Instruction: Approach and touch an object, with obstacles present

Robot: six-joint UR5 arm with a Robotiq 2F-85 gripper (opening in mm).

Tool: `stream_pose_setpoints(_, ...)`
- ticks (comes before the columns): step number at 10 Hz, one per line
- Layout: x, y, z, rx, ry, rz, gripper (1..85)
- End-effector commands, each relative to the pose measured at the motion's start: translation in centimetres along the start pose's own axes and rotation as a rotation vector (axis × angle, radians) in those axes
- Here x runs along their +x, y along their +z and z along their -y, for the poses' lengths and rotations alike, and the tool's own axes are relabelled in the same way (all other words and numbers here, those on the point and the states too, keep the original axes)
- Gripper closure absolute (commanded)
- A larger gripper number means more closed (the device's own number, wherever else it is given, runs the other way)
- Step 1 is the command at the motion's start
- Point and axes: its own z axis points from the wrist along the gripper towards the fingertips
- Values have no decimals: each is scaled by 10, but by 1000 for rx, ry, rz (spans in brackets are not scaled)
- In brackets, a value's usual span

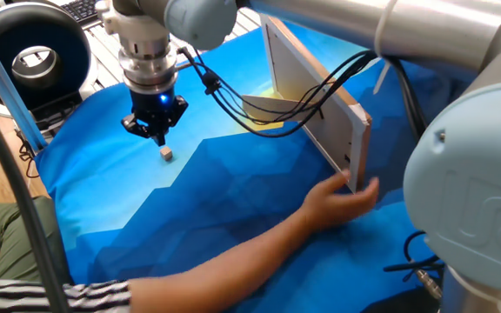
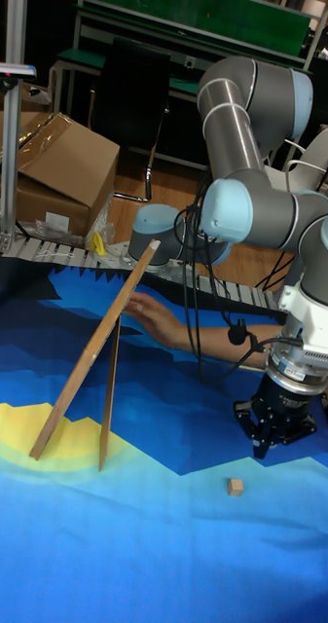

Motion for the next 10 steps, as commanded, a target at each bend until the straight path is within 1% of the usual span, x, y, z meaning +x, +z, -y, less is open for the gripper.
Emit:
stream_pose_setpoints(1,-7,20,1,3,12,18,847)
stream_pose_setpoints(2,-12,29,0,-6,8,31,847)
stream_pose_setpoints(3,-14,37,2,-5,6,37,847)
stream_pose_setpoints(5,-15,40,5,6,3,39,847)
stream_pose_setpoints(7,-19,45,3,0,2,48,847)
stream_pose_setpoints(9,-19,51,1,-5,6,54,847)
stream_pose_setpoints(10,-19,52,1,-3,7,54,847)
